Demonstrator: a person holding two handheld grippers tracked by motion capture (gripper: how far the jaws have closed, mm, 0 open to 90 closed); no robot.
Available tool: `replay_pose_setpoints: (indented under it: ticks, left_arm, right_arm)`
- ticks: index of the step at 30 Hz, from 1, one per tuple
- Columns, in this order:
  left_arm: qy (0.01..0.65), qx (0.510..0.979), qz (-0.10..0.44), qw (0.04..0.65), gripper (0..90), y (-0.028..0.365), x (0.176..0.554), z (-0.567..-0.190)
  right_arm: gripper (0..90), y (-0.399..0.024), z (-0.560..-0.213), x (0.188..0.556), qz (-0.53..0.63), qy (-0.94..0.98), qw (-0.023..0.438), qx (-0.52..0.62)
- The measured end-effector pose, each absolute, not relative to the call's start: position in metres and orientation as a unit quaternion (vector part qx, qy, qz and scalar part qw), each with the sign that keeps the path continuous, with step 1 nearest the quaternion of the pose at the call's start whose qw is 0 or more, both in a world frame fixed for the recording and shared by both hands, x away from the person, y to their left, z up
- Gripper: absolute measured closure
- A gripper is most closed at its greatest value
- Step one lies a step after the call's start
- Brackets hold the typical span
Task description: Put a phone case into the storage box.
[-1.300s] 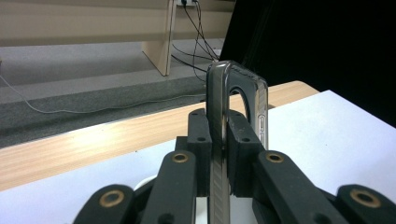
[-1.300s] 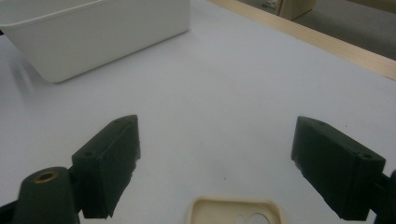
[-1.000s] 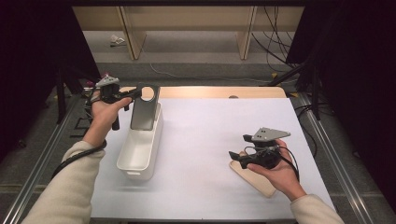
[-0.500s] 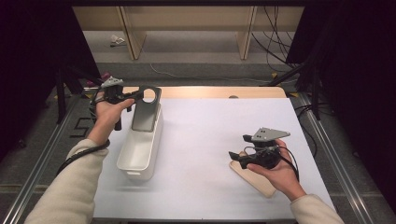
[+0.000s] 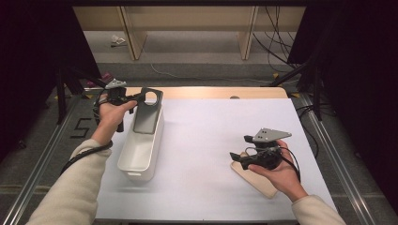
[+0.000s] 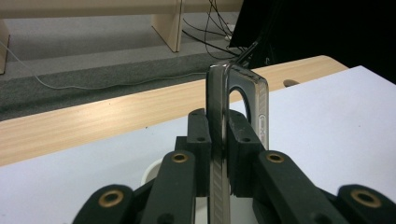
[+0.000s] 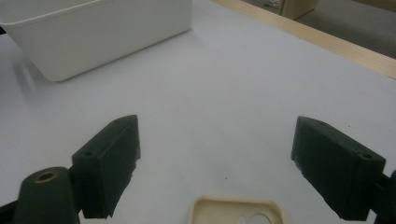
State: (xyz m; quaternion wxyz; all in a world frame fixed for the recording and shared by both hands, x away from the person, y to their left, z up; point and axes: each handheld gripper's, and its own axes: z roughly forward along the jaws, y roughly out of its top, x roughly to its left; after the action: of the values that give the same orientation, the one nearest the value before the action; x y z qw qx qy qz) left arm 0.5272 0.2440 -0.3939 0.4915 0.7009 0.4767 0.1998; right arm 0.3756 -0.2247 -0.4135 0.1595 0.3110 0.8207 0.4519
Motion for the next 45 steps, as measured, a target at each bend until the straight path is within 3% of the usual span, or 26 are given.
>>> replay_pose_setpoints:
  ticks: [45]
  left_arm:
    - [0.504,0.722,0.231,0.415,74.6,0.241,0.538,-0.411]
  right_arm:
    - [16.5,-0.225,-0.414,0.376,0.451,0.823,0.156,0.310]
